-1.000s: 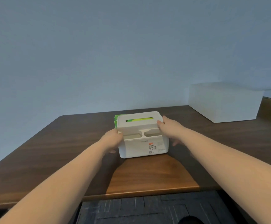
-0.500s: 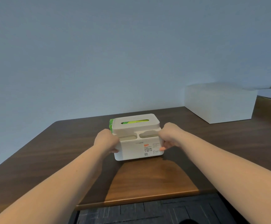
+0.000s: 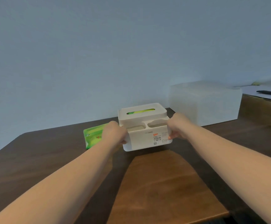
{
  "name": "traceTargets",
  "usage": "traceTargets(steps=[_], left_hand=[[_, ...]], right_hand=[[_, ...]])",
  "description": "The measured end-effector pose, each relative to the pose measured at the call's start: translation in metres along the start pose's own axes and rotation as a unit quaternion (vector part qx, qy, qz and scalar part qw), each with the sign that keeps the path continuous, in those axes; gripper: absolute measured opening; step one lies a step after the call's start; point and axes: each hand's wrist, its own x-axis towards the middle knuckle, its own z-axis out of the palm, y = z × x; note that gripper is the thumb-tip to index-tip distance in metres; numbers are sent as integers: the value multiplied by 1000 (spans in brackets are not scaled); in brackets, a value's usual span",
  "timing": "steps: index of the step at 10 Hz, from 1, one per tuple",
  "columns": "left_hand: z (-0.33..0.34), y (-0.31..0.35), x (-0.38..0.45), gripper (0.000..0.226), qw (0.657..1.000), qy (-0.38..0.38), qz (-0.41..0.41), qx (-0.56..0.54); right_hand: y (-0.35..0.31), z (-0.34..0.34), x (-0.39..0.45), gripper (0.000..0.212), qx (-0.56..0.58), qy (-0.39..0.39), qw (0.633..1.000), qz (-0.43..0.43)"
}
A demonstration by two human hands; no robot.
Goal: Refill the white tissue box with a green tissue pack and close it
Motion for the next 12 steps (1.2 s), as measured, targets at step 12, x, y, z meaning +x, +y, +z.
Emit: traceTargets(steps=[12], left_hand=[[153, 44, 174, 54, 993, 15, 2, -115]], right_hand=[[35, -16, 185, 25, -51, 219, 974, -6]])
